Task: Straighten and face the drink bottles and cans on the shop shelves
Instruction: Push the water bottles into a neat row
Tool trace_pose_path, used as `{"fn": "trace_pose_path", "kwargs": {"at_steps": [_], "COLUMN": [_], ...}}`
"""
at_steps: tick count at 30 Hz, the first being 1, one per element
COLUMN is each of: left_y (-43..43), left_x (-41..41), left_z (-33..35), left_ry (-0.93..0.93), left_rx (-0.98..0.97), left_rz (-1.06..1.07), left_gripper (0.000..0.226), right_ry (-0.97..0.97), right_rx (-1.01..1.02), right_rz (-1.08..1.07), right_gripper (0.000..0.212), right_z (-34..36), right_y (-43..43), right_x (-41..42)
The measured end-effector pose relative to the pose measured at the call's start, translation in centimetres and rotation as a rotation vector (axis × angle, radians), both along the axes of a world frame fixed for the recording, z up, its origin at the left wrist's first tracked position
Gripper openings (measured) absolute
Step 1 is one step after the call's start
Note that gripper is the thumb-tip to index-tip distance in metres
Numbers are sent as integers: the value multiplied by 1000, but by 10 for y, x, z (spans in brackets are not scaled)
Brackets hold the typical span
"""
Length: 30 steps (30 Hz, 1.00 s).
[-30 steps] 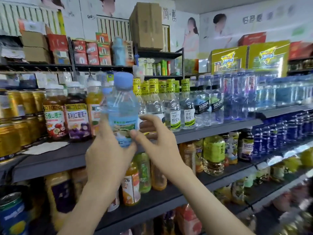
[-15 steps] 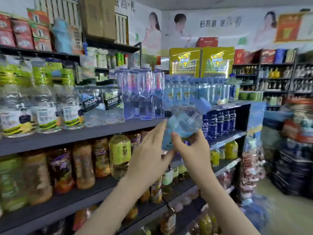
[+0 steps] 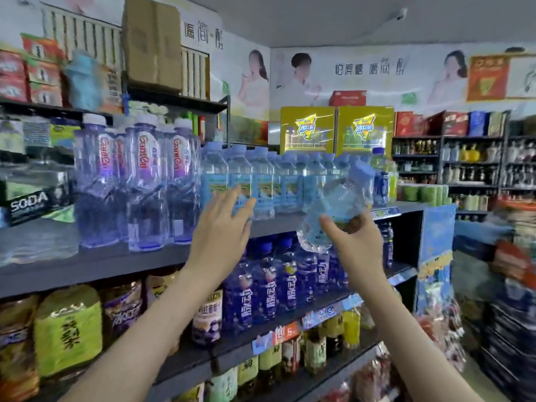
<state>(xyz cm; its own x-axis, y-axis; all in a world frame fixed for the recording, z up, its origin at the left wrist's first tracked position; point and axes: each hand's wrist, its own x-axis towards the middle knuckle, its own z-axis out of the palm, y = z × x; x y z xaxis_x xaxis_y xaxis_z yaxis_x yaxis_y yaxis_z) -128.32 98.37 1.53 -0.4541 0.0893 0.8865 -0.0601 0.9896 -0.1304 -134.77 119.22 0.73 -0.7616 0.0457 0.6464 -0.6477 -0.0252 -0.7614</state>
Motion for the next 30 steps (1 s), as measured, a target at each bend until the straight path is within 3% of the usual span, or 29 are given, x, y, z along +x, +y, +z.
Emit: {"fn": "trace_pose_path", "kwargs": {"at_steps": [3, 8, 12, 16, 19, 26, 30], "left_y": [-5, -3, -1, 3, 8, 32, 48], "left_x": [-54, -118, -144, -152, -152, -151, -124], "left_z": [16, 25, 24, 25, 26, 24, 12], "left_ry": [-2, -167, -179, -165, -170, -166, -33], "left_rx": [-49, -14, 21, 50, 56, 166, 353], "left_rz": [82, 246, 356, 439, 500, 484, 318], "left_gripper": [58, 74, 80, 83, 85, 78, 50], "right_ry": [36, -1, 14, 44, 56, 61, 238], "right_rx": [107, 147, 261, 358, 350, 371, 308], "right_rz": [27, 84, 154, 191, 247, 320, 126], "right_gripper": [38, 33, 44, 73, 75, 69, 79], "right_z": [24, 43, 54, 61, 58, 49, 31], "right_y": [-10, -36, -57, -76, -88, -102, -99], "right_x": [-50, -120, -160, -181, -190, -197, -168]}}
